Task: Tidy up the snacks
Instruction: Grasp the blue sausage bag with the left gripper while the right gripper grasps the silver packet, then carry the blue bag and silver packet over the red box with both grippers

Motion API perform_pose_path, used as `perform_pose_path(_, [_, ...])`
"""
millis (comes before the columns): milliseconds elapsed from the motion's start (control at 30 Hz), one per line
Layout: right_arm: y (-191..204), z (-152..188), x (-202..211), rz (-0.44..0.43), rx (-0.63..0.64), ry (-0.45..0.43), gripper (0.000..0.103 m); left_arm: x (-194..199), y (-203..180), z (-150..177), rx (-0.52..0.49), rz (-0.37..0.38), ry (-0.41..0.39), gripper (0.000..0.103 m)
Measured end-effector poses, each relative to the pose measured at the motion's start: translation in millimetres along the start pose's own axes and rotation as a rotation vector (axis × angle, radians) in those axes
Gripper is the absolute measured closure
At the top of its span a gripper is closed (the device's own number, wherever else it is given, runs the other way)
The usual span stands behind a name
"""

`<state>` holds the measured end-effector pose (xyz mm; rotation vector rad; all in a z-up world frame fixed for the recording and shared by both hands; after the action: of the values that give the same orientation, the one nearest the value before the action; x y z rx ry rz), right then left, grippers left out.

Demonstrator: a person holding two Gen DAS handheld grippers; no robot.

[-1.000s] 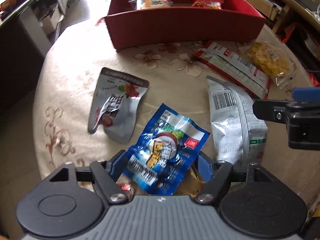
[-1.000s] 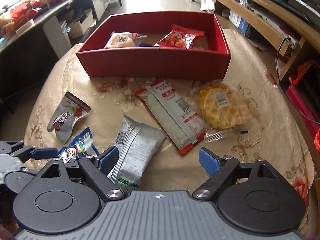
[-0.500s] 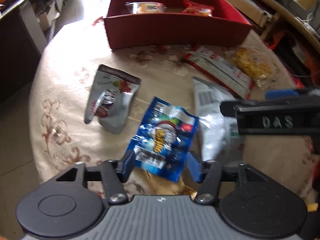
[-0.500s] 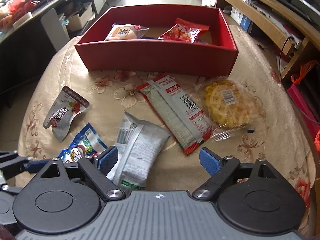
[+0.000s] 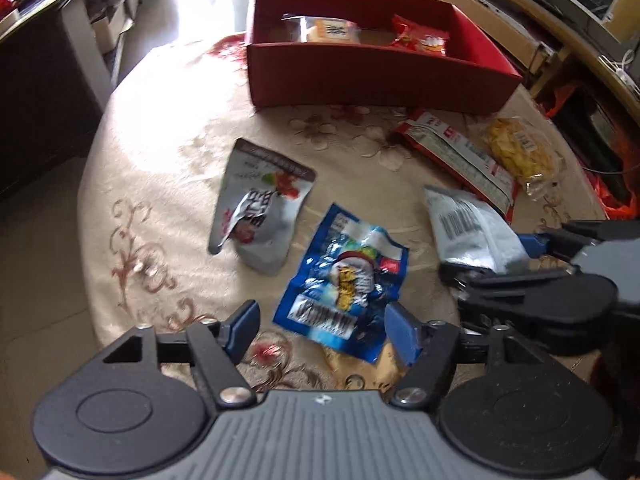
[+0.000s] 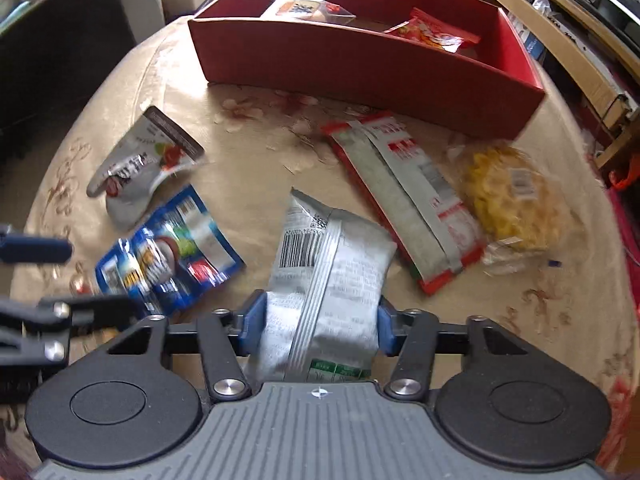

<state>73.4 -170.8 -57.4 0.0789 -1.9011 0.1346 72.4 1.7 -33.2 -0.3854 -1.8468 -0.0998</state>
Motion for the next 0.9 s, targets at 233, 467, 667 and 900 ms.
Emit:
perform_pose_path(233, [-26.0, 17.0, 24.9, -0.010, -0.009, -0.014, 0.053, -33.9, -21.6, -16.6, -0.083, -0.055, 0.035, 0.032])
perform_pose_path(467, [-33.2, 19.8, 19.9, -0.013, -0.001, -0.013, 0.053, -36.5, -37.0, -7.7, -0.095, -0.037, 0.053, 0.039])
perform_pose_path(667, [-38.6, 27.0, 18.4, -0.020, -0.029, -0.001, 0.025, -40.2, -40.3, -7.4, -0.079, -0.077, 0.056, 0.037])
perform_pose_path(900, [-32.7, 31.4, 4.4, 0.000, -0.012, 0.022, 0.013, -47.3, -50.7, -11.7, -0.097, -0.114, 0.036, 0.028])
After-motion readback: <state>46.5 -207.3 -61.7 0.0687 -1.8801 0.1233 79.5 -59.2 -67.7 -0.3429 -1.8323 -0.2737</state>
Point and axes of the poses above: each gripper's, at about its wrist camera, not at the fingertips, and x roughly against the way its jaws point, y to its left, z to its underside, the point moved 1 cm from there along -x, roughly the way its jaws point, and after that the axes turned 6 degrees about y, right-handed, at the moved point
